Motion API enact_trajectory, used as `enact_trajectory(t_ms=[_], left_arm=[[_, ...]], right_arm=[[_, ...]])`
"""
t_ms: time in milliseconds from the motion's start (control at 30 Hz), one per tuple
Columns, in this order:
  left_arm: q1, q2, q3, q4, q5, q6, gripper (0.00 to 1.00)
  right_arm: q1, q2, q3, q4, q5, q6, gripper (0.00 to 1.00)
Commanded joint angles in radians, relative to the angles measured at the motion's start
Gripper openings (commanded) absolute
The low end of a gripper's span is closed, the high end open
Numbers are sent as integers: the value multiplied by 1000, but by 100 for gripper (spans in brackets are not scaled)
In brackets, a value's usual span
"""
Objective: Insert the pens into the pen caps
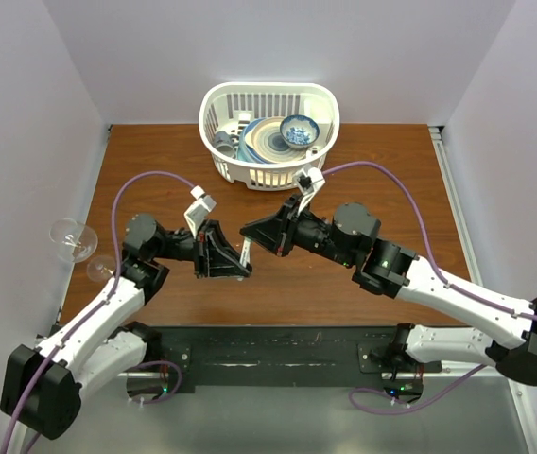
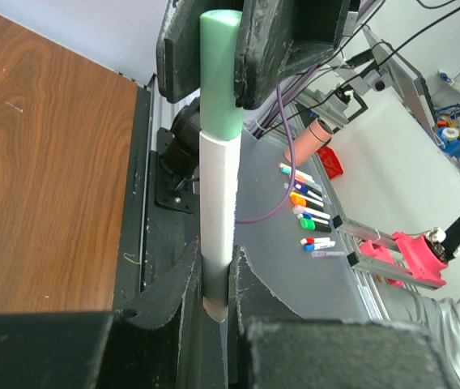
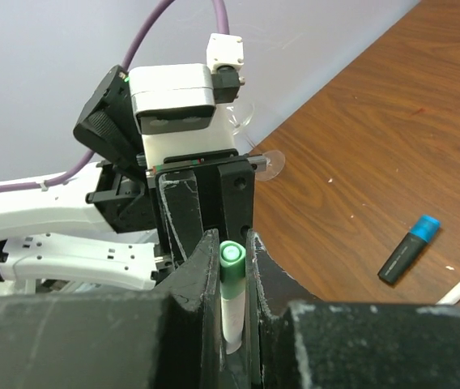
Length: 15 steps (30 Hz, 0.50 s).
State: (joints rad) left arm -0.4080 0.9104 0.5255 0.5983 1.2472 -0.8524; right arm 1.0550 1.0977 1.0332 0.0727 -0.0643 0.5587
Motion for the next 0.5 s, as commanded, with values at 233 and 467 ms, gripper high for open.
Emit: enact_trajectory(t_ms=[233, 467], left_arm=[[15, 100, 258, -89, -240, 173, 0], [15, 182, 326, -46, -195, 136, 0]], right_arm=[[53, 22, -137, -94, -338, 178, 0], [105, 21, -193, -142, -359, 162, 0]])
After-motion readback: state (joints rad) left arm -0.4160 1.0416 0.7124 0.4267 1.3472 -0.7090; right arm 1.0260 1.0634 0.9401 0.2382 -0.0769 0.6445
